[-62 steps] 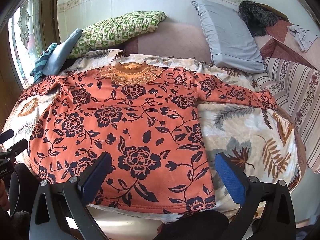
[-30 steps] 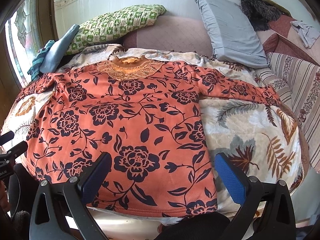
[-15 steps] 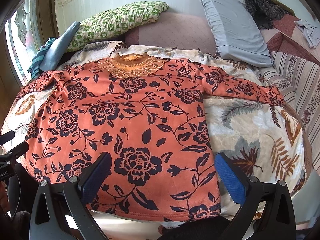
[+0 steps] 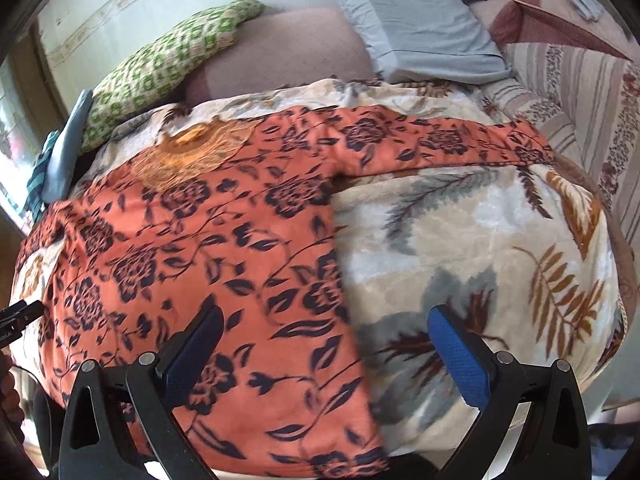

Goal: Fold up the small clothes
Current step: 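Grasp the sleeve cuff with the right gripper and lift it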

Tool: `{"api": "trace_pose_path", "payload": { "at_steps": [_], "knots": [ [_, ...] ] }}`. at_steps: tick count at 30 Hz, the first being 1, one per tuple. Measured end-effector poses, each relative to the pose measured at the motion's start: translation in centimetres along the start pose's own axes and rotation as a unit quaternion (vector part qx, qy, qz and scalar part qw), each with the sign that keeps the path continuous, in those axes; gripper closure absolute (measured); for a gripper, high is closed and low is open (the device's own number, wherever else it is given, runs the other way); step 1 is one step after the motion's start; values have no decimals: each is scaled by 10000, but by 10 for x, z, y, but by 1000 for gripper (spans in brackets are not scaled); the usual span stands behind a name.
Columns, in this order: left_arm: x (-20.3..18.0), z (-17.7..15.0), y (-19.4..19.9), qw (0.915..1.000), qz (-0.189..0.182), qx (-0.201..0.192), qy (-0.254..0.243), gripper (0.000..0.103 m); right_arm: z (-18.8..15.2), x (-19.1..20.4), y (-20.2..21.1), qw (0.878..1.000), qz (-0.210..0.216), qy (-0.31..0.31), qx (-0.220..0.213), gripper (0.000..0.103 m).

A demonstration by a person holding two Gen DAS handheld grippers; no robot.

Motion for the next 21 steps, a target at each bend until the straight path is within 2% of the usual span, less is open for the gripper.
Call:
{"api": "trace_pose_path", "payload": {
  "at_steps": [4,8,9,11,16,19,21],
  "knots": [
    [24,45,-29,9978,270,184,585,16,54,-107,-10,9952,-397,-893,-101,2],
    [31,60,-60,9923,219,484,1119,16,112,-214,-32,9810,-728,-1790,-152,2],
    [29,62,-67,9909,164,541,1218,16,124,-239,-40,9754,-752,-2068,-142,2],
    [25,65,-79,9896,96,641,1285,16,142,-279,-64,9626,-494,-2663,-64,2],
    [14,69,-96,9888,356,844,1180,16,169,-331,-124,9289,164,-3699,-67,2],
    [6,76,-103,9885,494,923,1093,16,176,-342,-151,9204,303,-3896,-121,0],
    [-2,82,-108,9886,510,945,1056,16,183,-344,-161,9206,532,-3859,-251,2]
  ]
}}
Point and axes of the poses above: each gripper's, at about its wrist camera, not at the fingertips, and y roughly against the way its jaws point, x to its left, z to its top, the point moved 10 cm from there along -y, roughly the way its jaws point, and after that the axes turned 7 degrees about x, right-handed, at the moved point
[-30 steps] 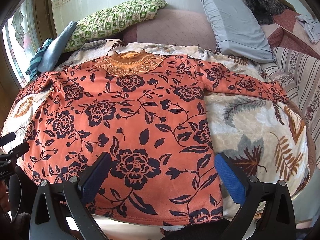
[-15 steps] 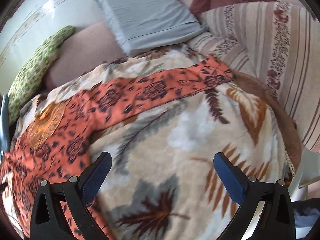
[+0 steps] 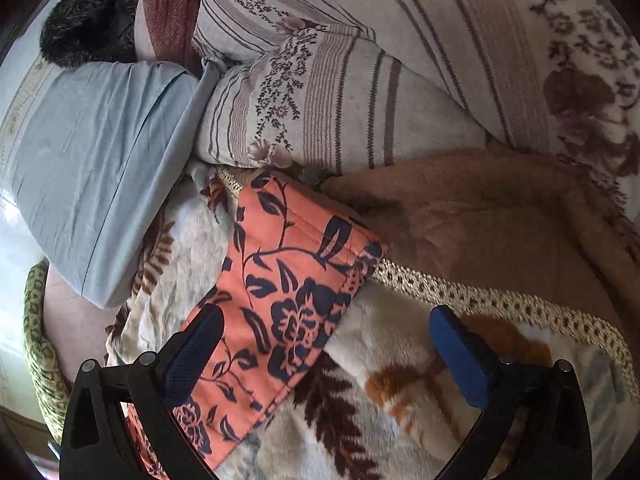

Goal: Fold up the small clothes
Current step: 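Grasp the sleeve cuff with the right gripper and lift it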

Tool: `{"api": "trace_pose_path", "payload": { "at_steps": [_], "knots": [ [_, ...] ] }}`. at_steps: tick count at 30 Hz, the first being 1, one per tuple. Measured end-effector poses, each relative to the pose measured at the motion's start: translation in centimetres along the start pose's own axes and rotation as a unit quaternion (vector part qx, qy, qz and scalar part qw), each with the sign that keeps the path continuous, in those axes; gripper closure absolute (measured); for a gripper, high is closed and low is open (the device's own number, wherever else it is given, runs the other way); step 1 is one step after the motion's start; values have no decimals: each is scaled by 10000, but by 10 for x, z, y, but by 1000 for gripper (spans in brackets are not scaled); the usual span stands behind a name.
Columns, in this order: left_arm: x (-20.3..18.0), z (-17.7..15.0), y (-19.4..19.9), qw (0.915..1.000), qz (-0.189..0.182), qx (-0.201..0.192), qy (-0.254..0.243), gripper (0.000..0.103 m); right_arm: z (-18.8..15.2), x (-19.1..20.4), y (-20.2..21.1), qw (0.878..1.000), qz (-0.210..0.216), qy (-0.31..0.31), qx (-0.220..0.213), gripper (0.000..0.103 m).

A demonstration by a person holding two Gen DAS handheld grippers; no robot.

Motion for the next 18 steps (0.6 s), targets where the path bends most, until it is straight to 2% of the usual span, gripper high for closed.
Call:
{"api": "trace_pose_path", "payload": {
  "at_steps": [3,4,6,7,8,9,11,13,14,18],
  "knots": [
    [-16,3,-2,9999,48,-9,-140,16,2,5,-15,9992,372,14,115,11],
    [-21,3,-3,9998,64,-13,-209,16,1,7,-20,9991,386,79,145,20],
    [-33,5,-9,9994,99,13,-323,16,4,4,-23,9998,70,163,67,43],
    [-37,6,-11,9992,105,33,-383,16,5,0,-22,9999,1,120,35,75],
    [-41,9,-13,9990,117,15,-423,17,6,-1,-18,9999,134,31,6,98],
    [-45,13,-15,9989,113,-31,-448,17,6,-1,-12,9995,294,-40,-64,97],
    [-48,22,-22,9986,159,-94,-503,16,6,7,2,9991,310,143,-232,97],
    [-45,27,-40,9985,304,65,-442,17,3,24,20,9977,300,467,-383,98],
    [-45,26,-47,9987,264,185,-393,16,0,37,29,9965,360,624,-430,98],
    [-48,26,-43,9991,12,121,-418,17,-33,110,69,9845,737,1500,-525,98]
  ]
}}
Point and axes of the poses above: each gripper's, at about its wrist camera, not at the fingertips, and y roughly against the way its jaws point, x to its left, z to its top, the point moved 10 cm from there along -y, roughly the way its jaws point, and after that the axes turned 7 degrees about x, right-handed, at the moved point
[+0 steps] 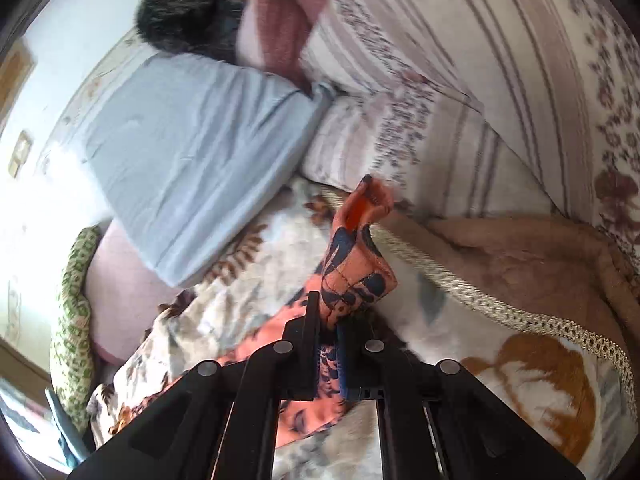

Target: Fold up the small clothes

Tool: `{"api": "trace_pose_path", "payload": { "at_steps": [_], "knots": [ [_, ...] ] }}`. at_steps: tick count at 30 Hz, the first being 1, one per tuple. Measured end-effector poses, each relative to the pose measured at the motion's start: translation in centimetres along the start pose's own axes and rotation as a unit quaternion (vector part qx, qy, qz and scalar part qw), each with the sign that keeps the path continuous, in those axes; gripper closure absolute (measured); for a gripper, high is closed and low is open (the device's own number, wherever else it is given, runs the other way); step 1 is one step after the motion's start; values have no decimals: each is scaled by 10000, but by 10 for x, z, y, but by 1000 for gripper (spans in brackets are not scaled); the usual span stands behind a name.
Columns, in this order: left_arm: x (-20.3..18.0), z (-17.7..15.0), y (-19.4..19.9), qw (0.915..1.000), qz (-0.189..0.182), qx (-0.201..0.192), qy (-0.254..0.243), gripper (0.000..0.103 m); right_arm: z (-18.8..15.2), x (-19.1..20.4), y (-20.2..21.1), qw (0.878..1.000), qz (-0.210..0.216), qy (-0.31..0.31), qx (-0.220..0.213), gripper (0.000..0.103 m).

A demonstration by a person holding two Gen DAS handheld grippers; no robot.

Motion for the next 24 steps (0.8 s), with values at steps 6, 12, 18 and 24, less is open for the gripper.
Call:
{"api": "trace_pose_path", "payload": {
  "at_steps": [6,12,18,24],
  "knots": [
    [13,-13,31,9987,-463,-212,-82,18,-59,174,24,9868,1085,1185,222,98],
    [58,-34,61,9967,-719,-372,-104,18,-182,338,13,9532,2051,2034,894,97],
    [104,-61,88,9963,-600,-615,-30,18,-355,435,-39,9174,2318,2403,2167,97],
    [136,-74,92,9944,-808,-606,307,18,-481,453,-84,8942,1281,3211,2845,81]
  ]
}}
Point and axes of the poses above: each gripper's, at about its wrist camera, not at the fingertips, and y roughly against the way its jaws point, x to its left, z to its top, the point moved 10 cm from there along -y, roughly the way its jaws point, and after that the axes turned 7 degrees about x, right-handed, at the moved point
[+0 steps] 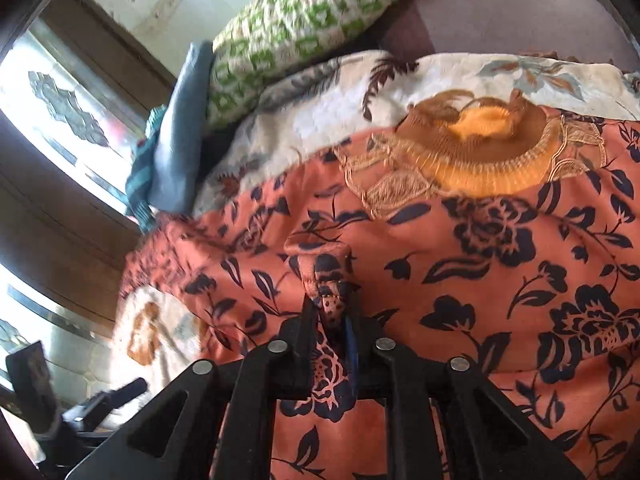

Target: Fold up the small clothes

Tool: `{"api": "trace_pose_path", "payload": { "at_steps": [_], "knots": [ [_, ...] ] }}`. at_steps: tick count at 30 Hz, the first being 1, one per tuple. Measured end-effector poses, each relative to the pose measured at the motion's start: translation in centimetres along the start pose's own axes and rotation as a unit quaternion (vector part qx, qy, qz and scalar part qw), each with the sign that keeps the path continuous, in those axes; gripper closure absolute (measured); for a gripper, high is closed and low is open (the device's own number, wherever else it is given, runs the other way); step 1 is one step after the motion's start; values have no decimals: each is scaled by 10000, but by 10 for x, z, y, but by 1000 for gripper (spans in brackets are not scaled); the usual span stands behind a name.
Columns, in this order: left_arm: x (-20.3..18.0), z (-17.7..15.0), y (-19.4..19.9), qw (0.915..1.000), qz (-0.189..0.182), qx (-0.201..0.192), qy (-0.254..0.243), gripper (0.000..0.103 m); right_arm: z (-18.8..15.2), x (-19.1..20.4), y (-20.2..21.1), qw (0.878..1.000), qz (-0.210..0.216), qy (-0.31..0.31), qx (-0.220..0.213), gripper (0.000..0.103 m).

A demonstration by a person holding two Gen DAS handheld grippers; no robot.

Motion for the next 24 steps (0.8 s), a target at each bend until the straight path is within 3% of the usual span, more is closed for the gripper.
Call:
{"api": "trace_pose_path", "payload": {
  "at_steps": [3,4,8,11,14,17,20,22,23,24],
  "knots": [
    [2,5,4,9999,-93,-52,65,18,-7,-4,17,9999,154,-71,-12,77],
    [-2,9,3,9998,-147,-65,92,18,-7,-11,32,9993,305,-192,-102,69],
    [-38,25,-2,9980,-620,-5,140,18,-8,-85,105,9889,650,-1099,-757,49],
    [-79,29,-22,9933,-1098,341,148,17,-17,-175,138,9692,541,-2137,-1095,47],
    [-111,26,-52,9873,-1361,770,295,18,-44,-250,147,9368,750,-3173,-1266,47],
    [-126,31,-78,9854,-1314,979,458,18,-51,-288,141,9148,1201,-3614,-1347,47],
    [-139,48,-93,9838,-1362,955,663,19,-33,-305,131,8991,1716,-3735,-1506,47],
    [-146,63,-101,9826,-1410,911,788,40,-18,-318,117,8941,1757,-3876,-1398,49],
    [-150,68,-105,9825,-1355,1006,782,74,-11,-323,114,8888,1837,-3973,-1358,65],
    [-152,74,-108,9815,-1336,1117,792,88,-3,-325,119,8843,1988,-3973,-1434,84]
  ]
}}
Point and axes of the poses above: each gripper's, at about its wrist camera, not at the fingertips, and y roughly against the way its jaws point, x to its left, z to its top, the point moved 10 cm from there along -y, roughly the way its jaws point, and after that the axes turned 7 degrees about x, right-handed, at the moved point
